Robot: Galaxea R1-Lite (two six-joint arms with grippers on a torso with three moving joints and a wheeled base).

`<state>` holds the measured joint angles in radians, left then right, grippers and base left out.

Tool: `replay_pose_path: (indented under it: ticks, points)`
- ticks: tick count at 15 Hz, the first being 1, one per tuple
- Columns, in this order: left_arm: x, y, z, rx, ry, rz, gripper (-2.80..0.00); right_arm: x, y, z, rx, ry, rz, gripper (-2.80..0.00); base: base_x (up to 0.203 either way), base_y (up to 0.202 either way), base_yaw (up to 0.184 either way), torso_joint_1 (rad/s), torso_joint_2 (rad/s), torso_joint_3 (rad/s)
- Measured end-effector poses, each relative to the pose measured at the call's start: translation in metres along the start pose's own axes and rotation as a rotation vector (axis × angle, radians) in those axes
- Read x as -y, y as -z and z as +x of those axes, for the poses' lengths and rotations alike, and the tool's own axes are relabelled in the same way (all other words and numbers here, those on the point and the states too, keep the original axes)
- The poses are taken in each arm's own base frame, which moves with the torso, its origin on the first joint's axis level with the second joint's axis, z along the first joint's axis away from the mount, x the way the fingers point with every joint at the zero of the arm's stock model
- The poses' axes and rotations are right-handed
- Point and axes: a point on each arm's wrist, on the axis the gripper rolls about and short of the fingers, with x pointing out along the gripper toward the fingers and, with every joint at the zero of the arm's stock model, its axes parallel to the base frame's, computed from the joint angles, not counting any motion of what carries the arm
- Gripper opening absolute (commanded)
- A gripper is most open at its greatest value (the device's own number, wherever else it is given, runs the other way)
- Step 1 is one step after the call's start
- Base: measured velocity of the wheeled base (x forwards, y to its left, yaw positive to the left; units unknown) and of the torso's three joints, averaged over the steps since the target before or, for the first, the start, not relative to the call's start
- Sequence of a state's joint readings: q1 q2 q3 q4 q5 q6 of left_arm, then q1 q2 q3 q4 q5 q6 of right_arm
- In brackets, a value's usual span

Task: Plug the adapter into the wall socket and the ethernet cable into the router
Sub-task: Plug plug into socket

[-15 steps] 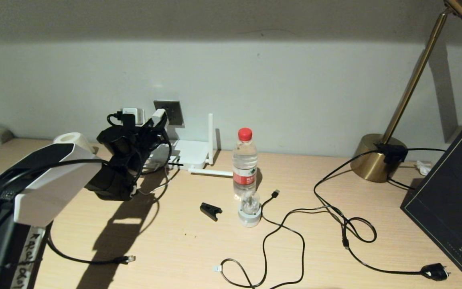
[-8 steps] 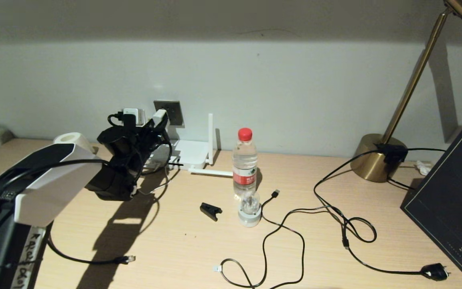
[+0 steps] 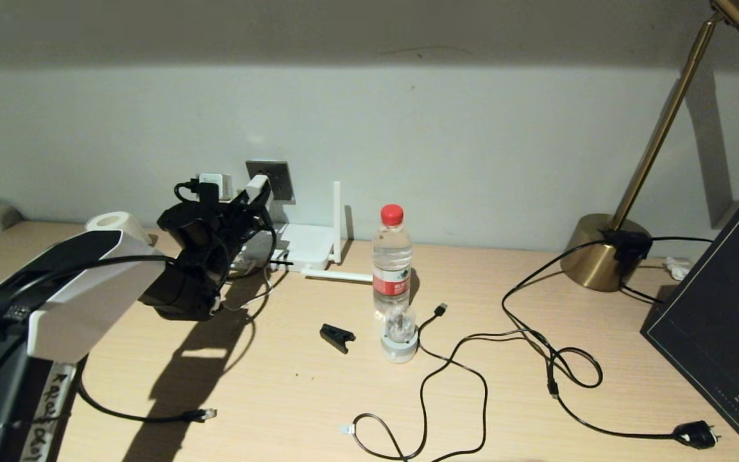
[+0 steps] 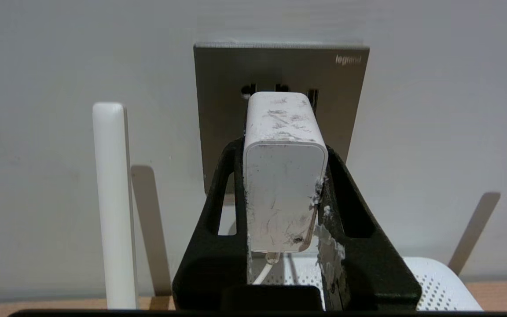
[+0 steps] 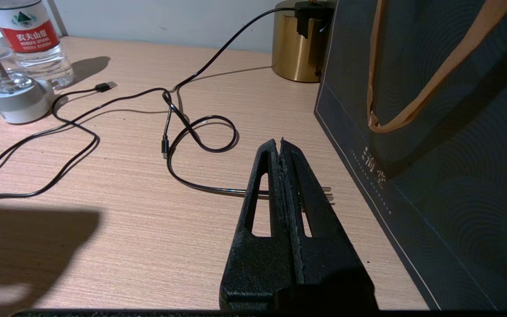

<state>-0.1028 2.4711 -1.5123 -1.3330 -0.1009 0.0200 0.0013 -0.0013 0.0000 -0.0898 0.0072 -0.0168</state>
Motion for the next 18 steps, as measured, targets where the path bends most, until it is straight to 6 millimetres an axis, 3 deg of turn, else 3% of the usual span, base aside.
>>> replay_pose_path:
  ticks: [18]
  points:
    - [-0.0022,-0.001,0.0051,0.005,-0.005,0.004,-2.8,0.0,0.0,0.0,0.0,0.0,0.001,-2.8,0.0,0.0,0.0,0.0,0.0,0.0]
